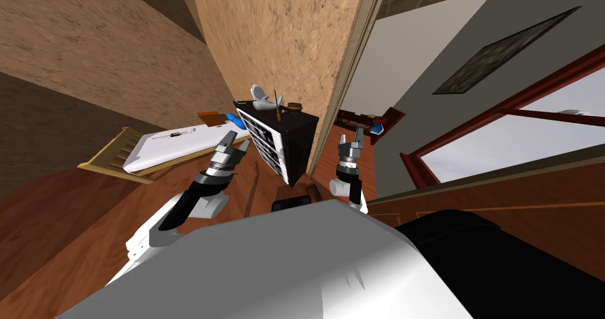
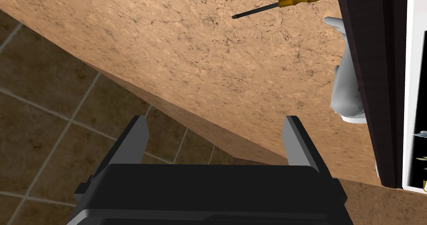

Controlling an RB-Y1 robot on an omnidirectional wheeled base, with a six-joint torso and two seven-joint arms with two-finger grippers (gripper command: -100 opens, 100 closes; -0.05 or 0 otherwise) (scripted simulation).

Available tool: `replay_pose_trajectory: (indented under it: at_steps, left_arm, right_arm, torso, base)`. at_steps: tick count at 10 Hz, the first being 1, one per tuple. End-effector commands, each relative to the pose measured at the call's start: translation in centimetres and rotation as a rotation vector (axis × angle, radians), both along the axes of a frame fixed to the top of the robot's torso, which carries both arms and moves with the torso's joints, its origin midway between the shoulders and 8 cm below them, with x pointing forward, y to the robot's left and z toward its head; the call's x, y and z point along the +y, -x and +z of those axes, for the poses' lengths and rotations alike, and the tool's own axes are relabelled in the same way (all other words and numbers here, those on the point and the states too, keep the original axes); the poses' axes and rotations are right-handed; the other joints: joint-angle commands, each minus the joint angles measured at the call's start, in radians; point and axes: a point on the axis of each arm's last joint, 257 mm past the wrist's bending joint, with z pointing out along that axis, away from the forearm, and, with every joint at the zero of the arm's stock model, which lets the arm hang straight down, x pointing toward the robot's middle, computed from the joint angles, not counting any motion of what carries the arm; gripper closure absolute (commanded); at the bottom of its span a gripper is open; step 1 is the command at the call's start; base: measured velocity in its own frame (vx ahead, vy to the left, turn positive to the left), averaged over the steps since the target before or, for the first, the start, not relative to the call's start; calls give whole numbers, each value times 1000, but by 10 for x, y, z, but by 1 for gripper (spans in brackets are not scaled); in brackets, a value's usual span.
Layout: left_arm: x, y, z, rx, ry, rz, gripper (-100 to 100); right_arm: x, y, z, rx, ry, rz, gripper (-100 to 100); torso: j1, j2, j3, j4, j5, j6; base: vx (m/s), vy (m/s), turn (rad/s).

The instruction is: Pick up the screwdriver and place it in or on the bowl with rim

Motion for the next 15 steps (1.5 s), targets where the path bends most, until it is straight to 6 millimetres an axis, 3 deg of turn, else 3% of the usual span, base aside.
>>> replay_pose_trajectory:
  at_steps: [1,7,15]
  left_arm:
    - [-1,-1,-2,6,-26,-11,-100]
    - [-12,-14,-18,82,-145,-94,-100]
    - [-9,-28,-37,162,-320,-149,-100]
  right_arm:
    - [0,0,0,0,0,0,0]
    - [0,0,0,0,0,0,0]
    - [0,0,0,0,0,0,0]
  torso:
    - [0,0,0,0,0,0]
    - [0,-2,-1,0,0,0]
    - [-1,-2,-1,-1,0,0]
  base:
    - [-15,1,5]
    - [-33,2,-48]
    - [-21,-5,-41]
